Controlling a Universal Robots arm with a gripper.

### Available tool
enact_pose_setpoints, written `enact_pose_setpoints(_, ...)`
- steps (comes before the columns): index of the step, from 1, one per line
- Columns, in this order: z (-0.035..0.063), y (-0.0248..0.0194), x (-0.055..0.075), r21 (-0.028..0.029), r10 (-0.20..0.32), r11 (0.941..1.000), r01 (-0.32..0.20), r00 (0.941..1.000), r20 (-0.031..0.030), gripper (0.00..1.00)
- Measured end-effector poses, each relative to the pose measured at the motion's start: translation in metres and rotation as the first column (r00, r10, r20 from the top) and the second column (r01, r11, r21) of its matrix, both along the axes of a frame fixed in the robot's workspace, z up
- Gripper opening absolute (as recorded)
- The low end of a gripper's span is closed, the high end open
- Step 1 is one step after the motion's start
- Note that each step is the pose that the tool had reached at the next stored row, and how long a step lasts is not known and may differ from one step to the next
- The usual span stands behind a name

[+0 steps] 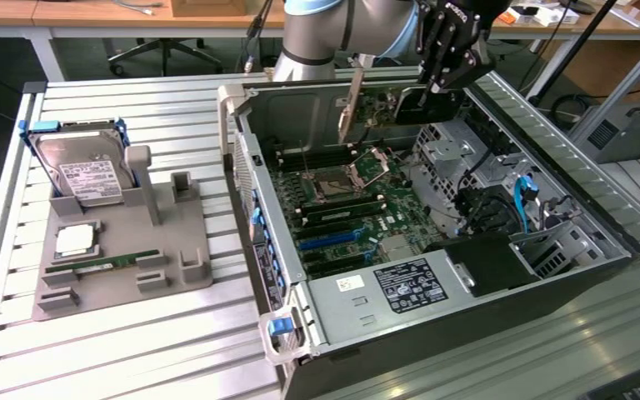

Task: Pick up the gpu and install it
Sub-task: 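Insert the gpu into the slot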

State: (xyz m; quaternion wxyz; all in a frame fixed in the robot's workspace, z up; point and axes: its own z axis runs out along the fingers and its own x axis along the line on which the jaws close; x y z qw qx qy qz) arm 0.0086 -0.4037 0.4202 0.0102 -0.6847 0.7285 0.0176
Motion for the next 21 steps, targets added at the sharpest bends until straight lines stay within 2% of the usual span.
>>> enact_pose_setpoints(4,-0.0002,0.0,-0.006,0.0,0.0,1.0,0.0,1.0,0.0,0.27)
enact_pose_setpoints(12,-0.0018,0.0,-0.027,-0.0001,0.0,1.0,0.0,1.0,-0.0001,0.27)
enact_pose_setpoints(17,-0.002,-0.0003,-0.028,0.0,0.0,1.0,0.0,1.0,0.0,0.27)
enact_pose_setpoints(19,-0.0019,-0.0032,-0.029,0.0,-0.001,1.0,0.001,1.0,-0.0001,0.27)
enact_pose_setpoints(21,-0.0019,-0.0079,-0.029,0.0,-0.001,1.0,0.001,1.0,0.0,0.27)
